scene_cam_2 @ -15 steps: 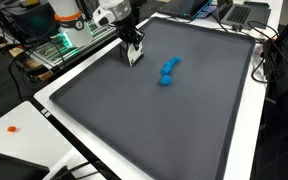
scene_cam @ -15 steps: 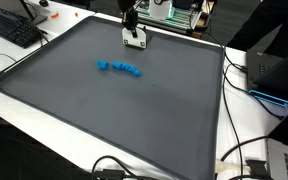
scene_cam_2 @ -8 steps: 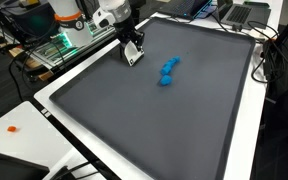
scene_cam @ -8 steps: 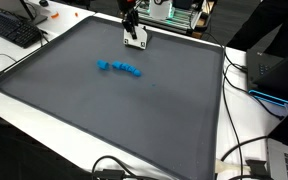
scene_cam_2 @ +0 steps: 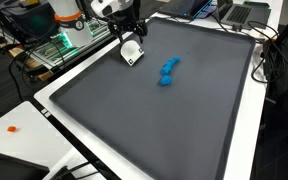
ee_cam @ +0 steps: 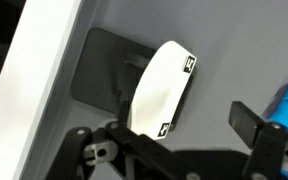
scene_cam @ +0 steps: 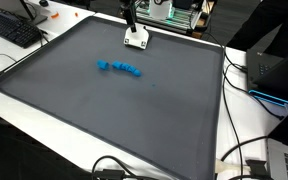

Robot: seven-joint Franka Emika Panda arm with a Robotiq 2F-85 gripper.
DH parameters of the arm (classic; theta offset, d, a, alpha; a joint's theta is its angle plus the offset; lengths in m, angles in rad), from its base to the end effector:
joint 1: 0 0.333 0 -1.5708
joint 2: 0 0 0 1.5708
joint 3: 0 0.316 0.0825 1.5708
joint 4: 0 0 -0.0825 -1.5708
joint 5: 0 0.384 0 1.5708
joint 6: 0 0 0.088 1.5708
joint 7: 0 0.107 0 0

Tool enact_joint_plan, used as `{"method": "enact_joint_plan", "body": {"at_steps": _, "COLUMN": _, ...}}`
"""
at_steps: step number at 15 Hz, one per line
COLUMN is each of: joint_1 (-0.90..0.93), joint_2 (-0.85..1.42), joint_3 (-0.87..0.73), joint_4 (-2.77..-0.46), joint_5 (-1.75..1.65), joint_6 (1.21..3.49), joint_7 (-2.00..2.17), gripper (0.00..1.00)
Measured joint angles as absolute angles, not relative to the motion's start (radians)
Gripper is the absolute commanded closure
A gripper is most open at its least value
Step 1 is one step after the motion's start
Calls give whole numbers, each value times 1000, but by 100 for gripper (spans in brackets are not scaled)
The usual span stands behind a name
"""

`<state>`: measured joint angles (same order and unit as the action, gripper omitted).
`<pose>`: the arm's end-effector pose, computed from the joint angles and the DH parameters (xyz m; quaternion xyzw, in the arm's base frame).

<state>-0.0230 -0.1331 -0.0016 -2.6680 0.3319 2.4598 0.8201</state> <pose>0.4061 -0.0103 0.2754 -0.8448 0.5244 0.0726 0.0772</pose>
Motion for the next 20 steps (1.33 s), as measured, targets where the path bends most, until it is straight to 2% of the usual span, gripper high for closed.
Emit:
{"method": "enact_joint_plan", "body": {"at_steps": 8, "joint_1": -19, "joint_2": -288, "joint_3": 44, "joint_4": -2521, "joint_5": 91, "joint_6": 2232, "joint_7": 685, "gripper": 0}}
{"method": "enact_joint_plan", "body": {"at_steps": 20, "joint_1": 21, "joint_2": -185, "joint_3": 84, "joint_4": -2325, "joint_5": 63, "joint_6": 2198, "joint_7": 231, "gripper": 0}}
